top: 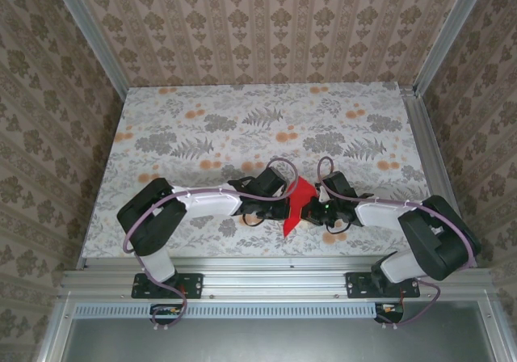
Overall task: Fold a paper plane with a square sheet of paper (pick it up from the middle)
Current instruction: Fold the wing for the fifth time at the center of the table.
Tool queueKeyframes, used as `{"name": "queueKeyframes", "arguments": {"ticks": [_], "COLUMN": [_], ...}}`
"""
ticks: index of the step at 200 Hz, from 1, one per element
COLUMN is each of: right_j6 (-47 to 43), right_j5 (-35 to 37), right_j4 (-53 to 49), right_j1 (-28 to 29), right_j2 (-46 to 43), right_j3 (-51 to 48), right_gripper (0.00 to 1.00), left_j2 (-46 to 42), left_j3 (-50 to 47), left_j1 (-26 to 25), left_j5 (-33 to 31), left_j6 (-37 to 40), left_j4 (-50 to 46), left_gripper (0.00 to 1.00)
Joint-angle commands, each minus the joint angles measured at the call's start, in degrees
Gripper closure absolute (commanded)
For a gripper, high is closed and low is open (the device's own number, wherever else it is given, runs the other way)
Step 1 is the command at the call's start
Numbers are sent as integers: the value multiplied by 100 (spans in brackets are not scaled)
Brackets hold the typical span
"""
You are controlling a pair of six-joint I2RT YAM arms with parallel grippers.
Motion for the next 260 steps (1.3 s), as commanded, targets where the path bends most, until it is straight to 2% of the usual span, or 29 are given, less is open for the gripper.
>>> {"name": "queueKeyframes", "arguments": {"ticks": [1, 103, 183, 260], "right_j6": [-53, 215, 273, 345], "right_j5": [160, -131, -162, -233], "right_j4": [-223, 459, 602, 755], "right_j1": [51, 51, 51, 42], "right_j2": [233, 364, 289, 99], "right_j3": [-22, -230, -295, -374], "right_gripper": [100, 100, 100, 100], "left_j2": [-95, 333, 399, 478], "left_j3": [94, 290, 199, -45], "left_j1": [-78, -196, -192, -164], "left_j5": [97, 208, 233, 419], "left_j6": [-105, -237, -150, -247], "left_j4": [147, 358, 315, 683], "left_gripper": [100, 100, 100, 99]}}
